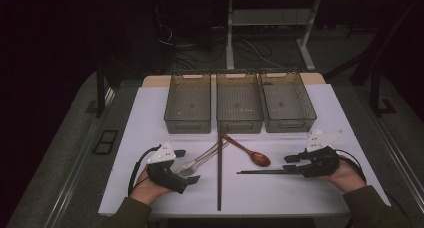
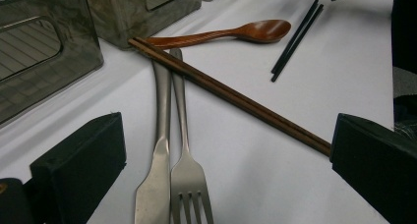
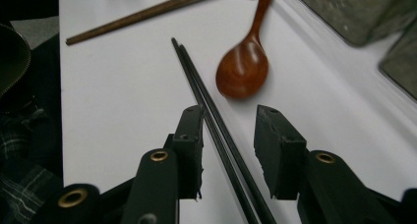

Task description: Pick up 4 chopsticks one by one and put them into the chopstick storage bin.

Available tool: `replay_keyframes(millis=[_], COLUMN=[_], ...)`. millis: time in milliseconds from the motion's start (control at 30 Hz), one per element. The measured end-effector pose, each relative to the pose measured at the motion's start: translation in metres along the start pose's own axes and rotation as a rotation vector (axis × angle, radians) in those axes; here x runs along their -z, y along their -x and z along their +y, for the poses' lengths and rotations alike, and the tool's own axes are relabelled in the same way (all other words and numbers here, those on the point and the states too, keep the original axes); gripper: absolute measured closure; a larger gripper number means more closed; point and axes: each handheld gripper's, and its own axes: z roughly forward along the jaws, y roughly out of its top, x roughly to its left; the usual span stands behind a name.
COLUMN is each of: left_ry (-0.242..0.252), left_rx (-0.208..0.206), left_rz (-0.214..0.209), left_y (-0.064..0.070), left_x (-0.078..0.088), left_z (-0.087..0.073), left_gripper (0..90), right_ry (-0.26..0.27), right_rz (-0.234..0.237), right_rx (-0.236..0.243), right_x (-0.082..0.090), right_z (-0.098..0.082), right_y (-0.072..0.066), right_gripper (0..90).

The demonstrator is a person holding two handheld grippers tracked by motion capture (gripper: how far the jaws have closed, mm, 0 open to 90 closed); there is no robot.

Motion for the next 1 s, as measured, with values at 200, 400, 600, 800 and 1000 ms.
replay_keyframes(millis=[200,400,600,800,1000], left_ry=[-0.003,-0.005,-0.003,-0.006,-0.006], left_rx=[0.01,0.009,0.007,0.003,0.002], left_rz=[0.008,0.005,0.005,0.004,0.005], left_y=[-0.002,0.0,0.0,0.0,0.0], left_x=[0.002,0.002,0.001,0.001,0.001], left_z=[-0.003,-0.004,-0.004,-0.003,-0.003], left_gripper=[0.0,0.0,0.0,0.0,0.0], right_ry=[-0.005,-0.025,-0.05,-0.083,-0.113], right_rz=[-0.034,-0.056,-0.057,-0.051,-0.047], right_rx=[0.001,0.008,0.021,0.029,0.034], right_x=[0.009,0.014,0.01,0.003,-0.002], right_z=[-0.014,-0.026,-0.027,-0.027,-0.028], right_y=[0.001,0.003,0.005,0.006,0.006], right_gripper=[66.7,71.8,76.4,79.0,80.4])
